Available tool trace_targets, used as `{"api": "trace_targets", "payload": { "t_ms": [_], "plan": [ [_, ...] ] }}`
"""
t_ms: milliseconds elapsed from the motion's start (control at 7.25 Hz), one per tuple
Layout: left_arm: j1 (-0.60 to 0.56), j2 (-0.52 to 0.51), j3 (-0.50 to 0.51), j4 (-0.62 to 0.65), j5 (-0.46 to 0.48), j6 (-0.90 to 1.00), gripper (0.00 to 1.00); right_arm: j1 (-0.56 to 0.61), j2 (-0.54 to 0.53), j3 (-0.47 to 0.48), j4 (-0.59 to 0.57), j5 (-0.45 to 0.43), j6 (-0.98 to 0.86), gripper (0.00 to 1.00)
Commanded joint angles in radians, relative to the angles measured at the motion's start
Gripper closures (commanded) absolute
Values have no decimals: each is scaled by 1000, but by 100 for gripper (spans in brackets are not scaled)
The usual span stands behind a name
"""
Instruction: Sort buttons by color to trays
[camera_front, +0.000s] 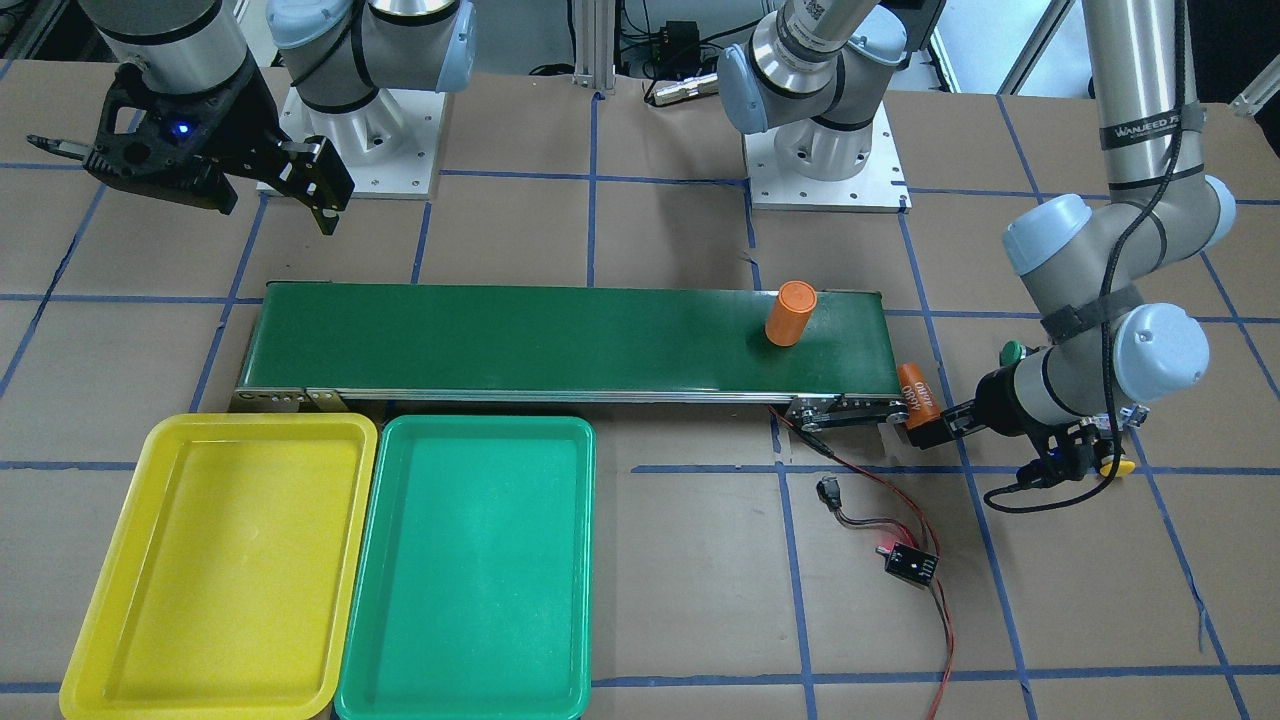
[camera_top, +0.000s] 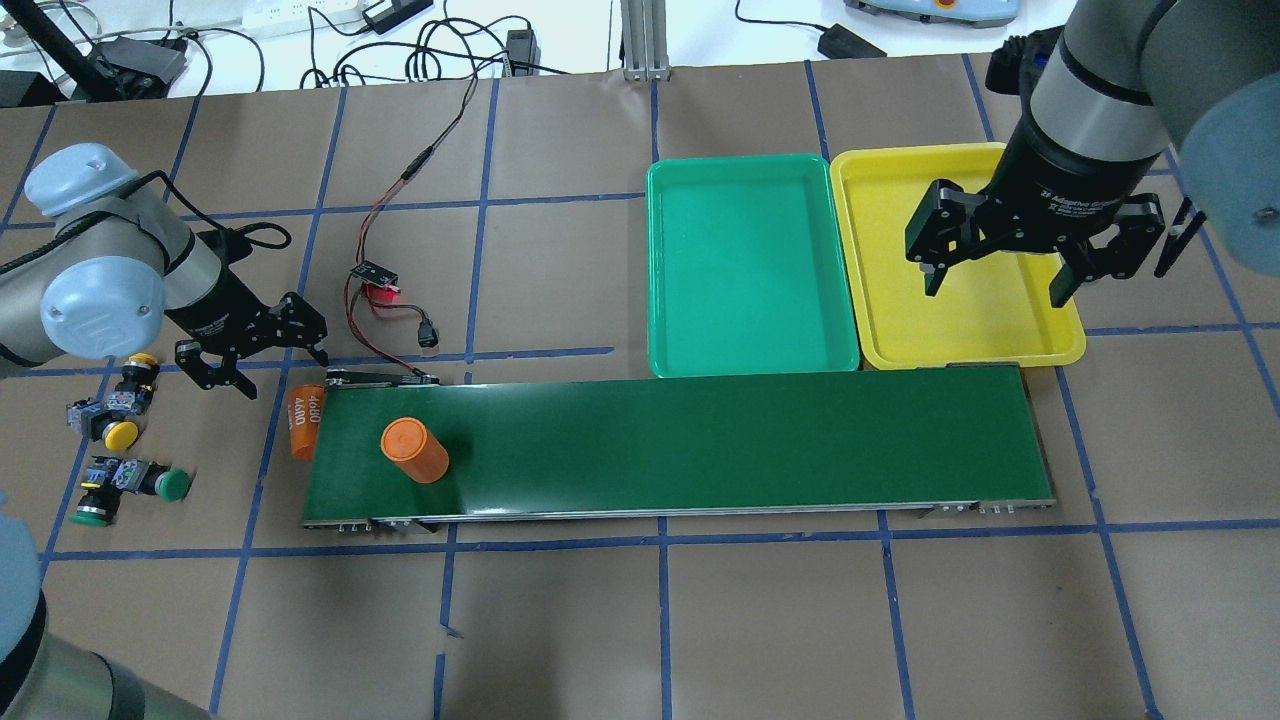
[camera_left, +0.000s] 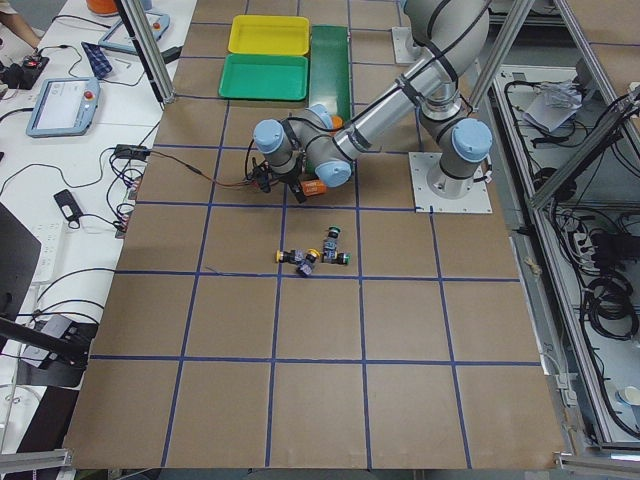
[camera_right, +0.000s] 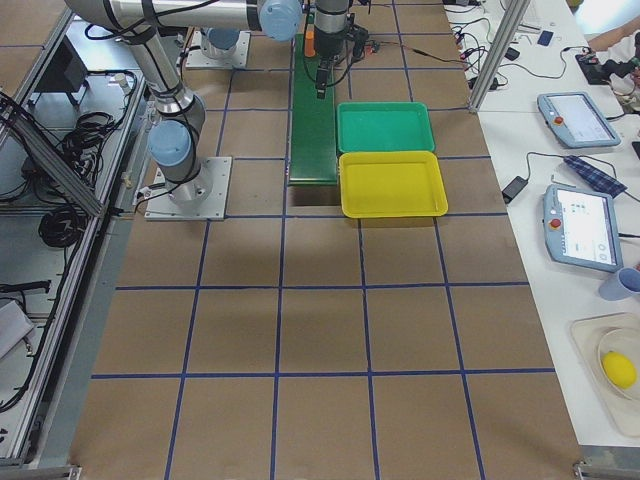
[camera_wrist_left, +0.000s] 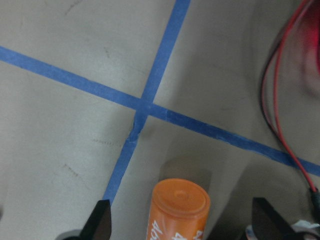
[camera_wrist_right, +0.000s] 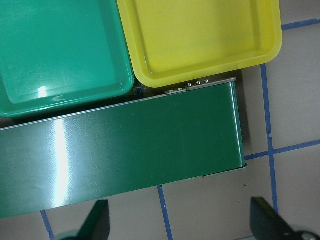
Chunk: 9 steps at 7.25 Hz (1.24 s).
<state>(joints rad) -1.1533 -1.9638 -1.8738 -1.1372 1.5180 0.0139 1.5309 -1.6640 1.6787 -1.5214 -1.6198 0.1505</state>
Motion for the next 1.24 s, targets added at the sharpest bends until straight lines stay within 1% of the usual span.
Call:
{"api": "trace_targets", "payload": {
  "t_ms": [0,138,690,828,966,1103],
  "plan": [
    [-2,-13,2,-6,4,1,11,0,-2,10,0,-5,0,0],
    [-3,-14,-2,-24,5,5,18,0,-11,24,-2,-5,0,0],
    [-8,-18,-7,-62,10,20,19,0,-17,35,-14,-5,0,0],
    [-8,-18,-7,-64,10,44,40,0,-17,35,-14,-5,0,0],
    [-8,-18,-7,-62,10,60,54,0,-17,35,-16,-5,0,0],
    [-8,-18,-5,-62,11,63,62,0,-17,39,-14,-5,-2,0]
  ]
}}
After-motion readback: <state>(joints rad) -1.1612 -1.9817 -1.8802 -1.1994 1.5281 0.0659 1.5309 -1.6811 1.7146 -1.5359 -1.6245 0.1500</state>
